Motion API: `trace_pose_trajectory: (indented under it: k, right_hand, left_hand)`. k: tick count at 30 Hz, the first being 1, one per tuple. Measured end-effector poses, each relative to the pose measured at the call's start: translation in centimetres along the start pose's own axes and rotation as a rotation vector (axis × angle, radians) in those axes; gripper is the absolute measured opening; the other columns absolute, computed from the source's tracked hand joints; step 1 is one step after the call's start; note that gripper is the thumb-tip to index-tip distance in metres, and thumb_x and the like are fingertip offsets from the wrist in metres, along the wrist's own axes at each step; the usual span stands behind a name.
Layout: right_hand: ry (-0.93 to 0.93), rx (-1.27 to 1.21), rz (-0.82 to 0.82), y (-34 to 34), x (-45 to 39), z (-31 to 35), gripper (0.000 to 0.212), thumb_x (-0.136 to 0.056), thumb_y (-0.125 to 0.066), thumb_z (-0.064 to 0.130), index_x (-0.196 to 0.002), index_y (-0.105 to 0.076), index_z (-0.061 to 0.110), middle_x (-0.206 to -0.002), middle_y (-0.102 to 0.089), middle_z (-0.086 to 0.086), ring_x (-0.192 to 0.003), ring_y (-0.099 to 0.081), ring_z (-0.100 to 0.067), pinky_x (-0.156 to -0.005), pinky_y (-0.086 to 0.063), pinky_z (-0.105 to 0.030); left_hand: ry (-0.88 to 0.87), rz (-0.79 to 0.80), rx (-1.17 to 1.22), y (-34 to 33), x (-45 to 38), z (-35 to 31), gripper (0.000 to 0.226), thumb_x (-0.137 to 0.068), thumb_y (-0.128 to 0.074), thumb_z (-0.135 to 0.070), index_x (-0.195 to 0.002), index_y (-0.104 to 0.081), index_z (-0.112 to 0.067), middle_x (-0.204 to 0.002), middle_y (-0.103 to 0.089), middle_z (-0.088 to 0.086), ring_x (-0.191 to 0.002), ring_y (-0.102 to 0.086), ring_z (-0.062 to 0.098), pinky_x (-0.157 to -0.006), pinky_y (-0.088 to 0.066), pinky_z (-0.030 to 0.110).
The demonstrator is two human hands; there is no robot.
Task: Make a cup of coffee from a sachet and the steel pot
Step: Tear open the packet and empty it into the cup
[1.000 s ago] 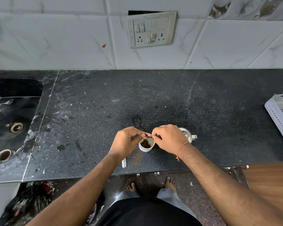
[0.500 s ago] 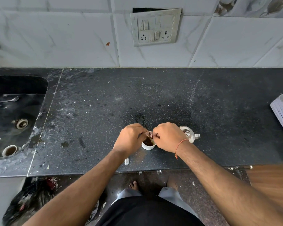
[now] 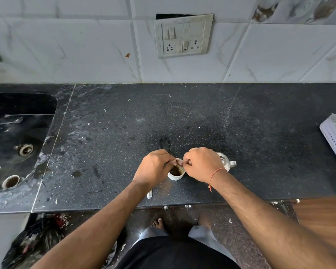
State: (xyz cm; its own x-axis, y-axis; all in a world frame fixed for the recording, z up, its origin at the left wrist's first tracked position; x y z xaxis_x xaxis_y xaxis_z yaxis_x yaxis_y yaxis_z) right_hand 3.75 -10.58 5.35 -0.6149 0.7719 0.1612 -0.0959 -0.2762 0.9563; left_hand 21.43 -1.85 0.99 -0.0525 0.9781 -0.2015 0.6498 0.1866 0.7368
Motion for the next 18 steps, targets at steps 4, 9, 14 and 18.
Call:
trace_pose_trajectory:
  k: [4,9,14,18]
  right_hand:
    - [-0.014,0.033,0.009,0.1,-0.2,0.1,0.015,-0.089,-0.064,0.041,-0.088,-0.078,0.035,-0.087,-0.072,0.009,-0.079,-0.068,-0.021,-0.060,-0.048,-0.030]
    - [-0.057,-0.013,0.044,0.4,-0.4,-0.2,0.012,-0.088,-0.069,0.045,-0.087,-0.079,0.037,-0.079,-0.073,0.012,-0.075,-0.068,-0.015,-0.062,-0.053,-0.030]
    - [0.025,-0.150,0.061,0.6,-1.0,-0.2,0.014,-0.086,-0.076,0.050,-0.089,-0.075,0.037,-0.086,-0.065,0.013,-0.078,-0.060,-0.007,-0.063,-0.043,-0.028]
    - [0.055,-0.128,0.052,0.6,-1.4,0.0,0.020,-0.086,-0.076,0.054,-0.090,-0.076,0.034,-0.087,-0.065,0.012,-0.079,-0.061,-0.008,-0.061,-0.040,-0.027]
  left_hand:
    - [0.005,0.003,-0.001,-0.2,0.0,-0.2,0.011,-0.103,-0.072,-0.018,-0.104,-0.083,-0.018,-0.097,-0.071,-0.007,-0.087,-0.067,0.013,-0.075,-0.057,0.032]
    - [0.010,0.000,0.006,-0.3,0.0,-0.1,0.012,-0.105,-0.071,-0.018,-0.105,-0.083,-0.018,-0.097,-0.070,-0.008,-0.085,-0.065,0.011,-0.075,-0.057,0.032]
    - [0.052,-0.005,0.035,-0.1,-0.1,-0.1,0.014,-0.104,-0.072,-0.017,-0.105,-0.084,-0.022,-0.095,-0.069,-0.009,-0.084,-0.065,0.010,-0.076,-0.057,0.032]
    - [0.065,0.003,0.047,0.0,-0.2,-0.2,0.014,-0.104,-0.071,-0.018,-0.106,-0.084,-0.023,-0.095,-0.069,-0.010,-0.085,-0.066,0.010,-0.076,-0.058,0.035]
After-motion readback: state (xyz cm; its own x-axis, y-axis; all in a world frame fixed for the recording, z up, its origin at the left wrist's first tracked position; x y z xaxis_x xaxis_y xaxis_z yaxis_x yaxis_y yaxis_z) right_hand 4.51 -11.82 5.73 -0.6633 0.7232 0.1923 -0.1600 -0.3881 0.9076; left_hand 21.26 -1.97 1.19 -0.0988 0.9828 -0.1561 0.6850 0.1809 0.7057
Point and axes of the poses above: each hand's wrist, its own x-axis away from the middle knuckle, its own y-axis out of the back of the hand, z = x × y, the point moved 2 cm from there along -x, towards the middle knuckle
